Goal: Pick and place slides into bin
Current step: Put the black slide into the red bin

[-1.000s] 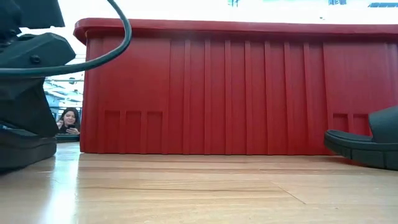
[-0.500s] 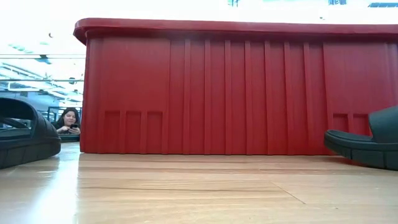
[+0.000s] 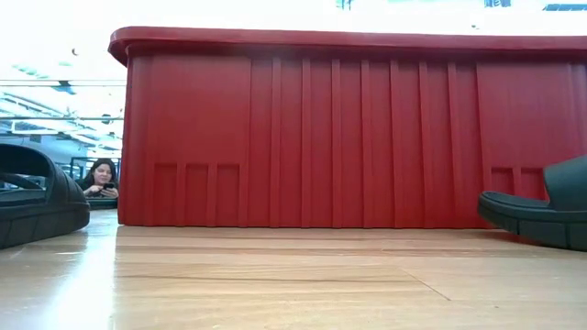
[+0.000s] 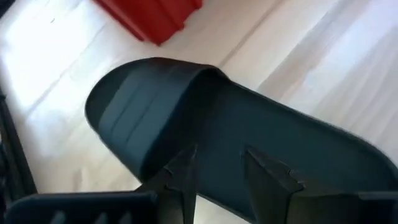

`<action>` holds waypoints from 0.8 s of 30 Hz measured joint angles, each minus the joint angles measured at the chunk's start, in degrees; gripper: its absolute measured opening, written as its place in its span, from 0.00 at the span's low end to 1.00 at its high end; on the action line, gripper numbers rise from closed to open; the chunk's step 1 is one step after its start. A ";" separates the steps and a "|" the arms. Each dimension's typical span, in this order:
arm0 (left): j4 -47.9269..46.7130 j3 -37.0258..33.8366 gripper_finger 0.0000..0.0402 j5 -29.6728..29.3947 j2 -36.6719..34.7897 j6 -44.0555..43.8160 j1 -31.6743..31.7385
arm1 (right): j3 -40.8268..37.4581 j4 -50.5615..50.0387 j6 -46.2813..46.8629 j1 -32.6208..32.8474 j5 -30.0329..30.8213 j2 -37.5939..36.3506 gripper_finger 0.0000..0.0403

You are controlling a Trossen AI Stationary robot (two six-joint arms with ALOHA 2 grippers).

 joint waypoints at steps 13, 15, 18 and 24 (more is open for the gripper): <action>-0.15 -0.02 0.29 -2.51 -1.55 15.34 4.13 | 0.00 -0.48 3.04 0.00 0.00 0.00 0.00; -0.04 -0.31 0.29 -2.44 -1.55 18.02 4.60 | 0.00 -0.50 2.99 0.00 0.00 0.00 0.00; -0.06 -1.74 0.29 -1.73 -1.55 19.89 5.47 | 0.00 -0.57 2.95 0.02 0.00 0.00 0.00; -0.10 -5.69 0.29 -0.56 -1.55 20.06 6.90 | 0.00 -1.45 2.93 0.01 -0.01 0.00 0.00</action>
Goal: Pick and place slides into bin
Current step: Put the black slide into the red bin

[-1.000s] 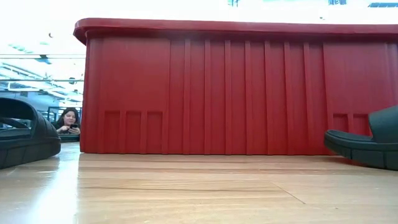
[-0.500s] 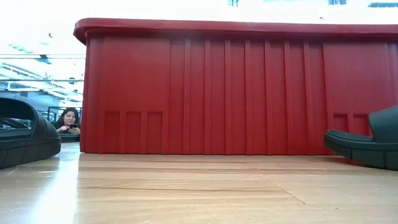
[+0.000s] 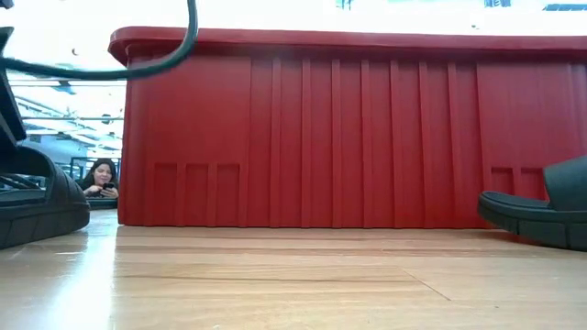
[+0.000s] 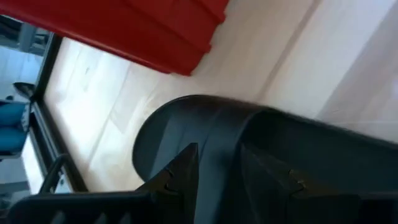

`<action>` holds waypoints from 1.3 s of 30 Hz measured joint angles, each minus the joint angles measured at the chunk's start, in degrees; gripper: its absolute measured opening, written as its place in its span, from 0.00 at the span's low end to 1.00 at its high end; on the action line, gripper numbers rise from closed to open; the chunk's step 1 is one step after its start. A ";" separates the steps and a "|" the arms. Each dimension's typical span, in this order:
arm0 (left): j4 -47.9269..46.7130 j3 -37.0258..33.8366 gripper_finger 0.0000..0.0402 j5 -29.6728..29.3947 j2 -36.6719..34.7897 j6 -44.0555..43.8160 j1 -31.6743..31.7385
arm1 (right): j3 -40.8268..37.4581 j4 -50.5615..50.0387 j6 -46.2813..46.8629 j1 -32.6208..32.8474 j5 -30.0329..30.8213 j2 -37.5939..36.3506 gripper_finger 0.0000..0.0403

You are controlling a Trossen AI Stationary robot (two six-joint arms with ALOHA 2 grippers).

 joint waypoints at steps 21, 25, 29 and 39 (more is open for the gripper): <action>1.36 -6.00 0.29 0.57 0.04 5.34 1.51 | 0.00 0.13 -0.68 0.00 -0.01 0.00 0.00; 1.37 -6.06 0.22 1.01 0.04 5.87 2.42 | 0.00 0.12 -0.57 0.01 -0.01 0.00 0.00; 1.10 -6.06 0.06 1.32 0.04 8.40 2.92 | 0.00 0.12 -0.18 0.01 -0.01 0.00 0.00; 1.93 -6.06 0.01 2.71 -3.50 10.32 3.43 | 0.00 0.14 -0.20 0.00 0.00 0.00 0.00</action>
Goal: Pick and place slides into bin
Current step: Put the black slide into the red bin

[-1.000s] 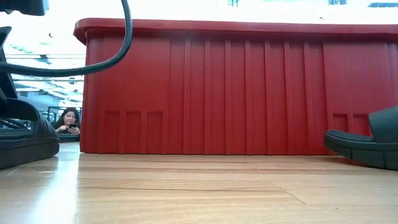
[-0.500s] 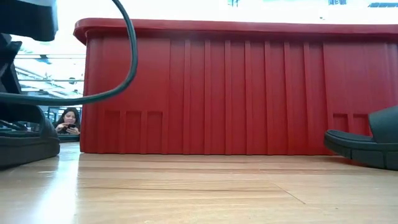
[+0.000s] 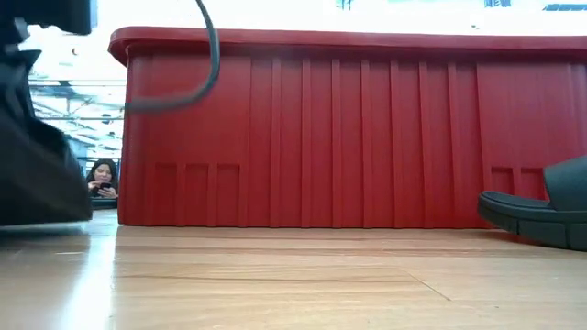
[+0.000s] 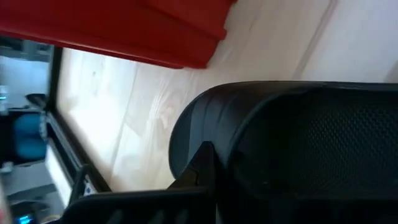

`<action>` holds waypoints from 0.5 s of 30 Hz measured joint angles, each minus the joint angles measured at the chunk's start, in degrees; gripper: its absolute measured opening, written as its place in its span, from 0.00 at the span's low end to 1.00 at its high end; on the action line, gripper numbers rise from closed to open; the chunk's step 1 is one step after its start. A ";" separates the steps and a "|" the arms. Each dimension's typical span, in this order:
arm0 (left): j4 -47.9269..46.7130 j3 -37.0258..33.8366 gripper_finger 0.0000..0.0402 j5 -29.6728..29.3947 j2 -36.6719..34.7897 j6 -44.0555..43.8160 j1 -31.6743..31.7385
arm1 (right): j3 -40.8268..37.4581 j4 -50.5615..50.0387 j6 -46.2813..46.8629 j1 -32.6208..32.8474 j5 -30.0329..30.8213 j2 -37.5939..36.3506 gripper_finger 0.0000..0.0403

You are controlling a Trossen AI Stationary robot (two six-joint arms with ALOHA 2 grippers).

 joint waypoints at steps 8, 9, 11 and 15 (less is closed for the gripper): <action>0.90 1.65 0.01 0.73 -10.29 2.82 0.05 | -0.01 0.04 -0.02 -0.01 0.01 0.00 0.00; 1.30 2.25 0.01 0.66 -11.80 4.00 0.04 | -0.02 0.05 -0.02 0.00 0.00 0.00 0.00; 1.88 3.62 0.01 0.66 -14.78 6.32 0.04 | -0.02 0.15 -0.01 -0.01 -0.01 0.00 0.00; 2.31 6.80 0.00 0.45 -20.16 8.33 0.04 | -0.02 0.60 -0.23 -0.01 -0.01 -0.02 0.00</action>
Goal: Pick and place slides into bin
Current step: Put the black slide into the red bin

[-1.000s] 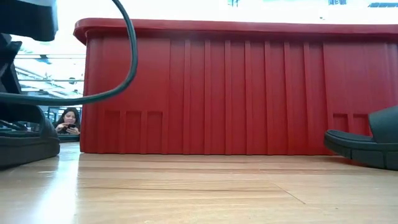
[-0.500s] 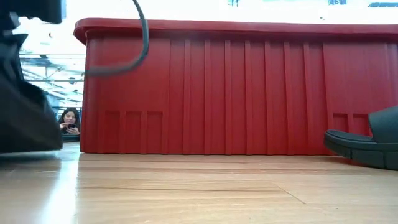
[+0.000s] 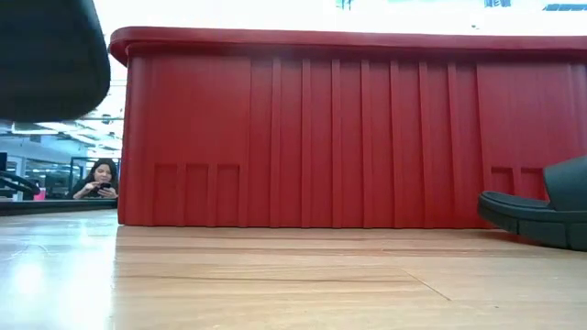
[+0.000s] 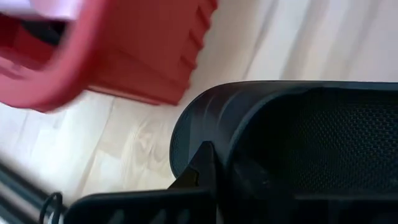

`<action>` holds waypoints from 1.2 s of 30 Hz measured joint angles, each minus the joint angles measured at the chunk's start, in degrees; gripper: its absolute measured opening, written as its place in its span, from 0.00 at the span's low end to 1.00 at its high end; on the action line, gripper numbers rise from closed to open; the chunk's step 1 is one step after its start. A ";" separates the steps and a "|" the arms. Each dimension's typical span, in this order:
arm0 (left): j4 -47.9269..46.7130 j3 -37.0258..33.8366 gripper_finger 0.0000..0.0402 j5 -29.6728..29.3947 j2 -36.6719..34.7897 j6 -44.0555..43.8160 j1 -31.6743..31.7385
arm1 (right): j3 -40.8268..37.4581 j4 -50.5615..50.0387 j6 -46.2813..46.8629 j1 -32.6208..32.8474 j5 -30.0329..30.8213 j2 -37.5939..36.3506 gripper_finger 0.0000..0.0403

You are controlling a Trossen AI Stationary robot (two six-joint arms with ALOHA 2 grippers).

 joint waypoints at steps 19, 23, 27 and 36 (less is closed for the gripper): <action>18.27 23.39 0.00 -16.94 -4.91 44.14 6.75 | 0.00 -0.10 -0.01 0.02 -0.17 0.00 0.00; 27.44 22.82 0.00 -20.28 -4.57 63.57 12.35 | 0.00 -0.10 0.32 0.02 -0.20 0.00 0.00; 35.20 22.67 0.00 -23.93 -2.05 79.77 18.97 | 0.00 0.87 3.03 0.02 -0.25 0.48 0.00; 58.04 22.60 0.00 -23.68 6.30 102.61 35.75 | 0.00 1.54 6.20 0.02 1.30 1.84 0.00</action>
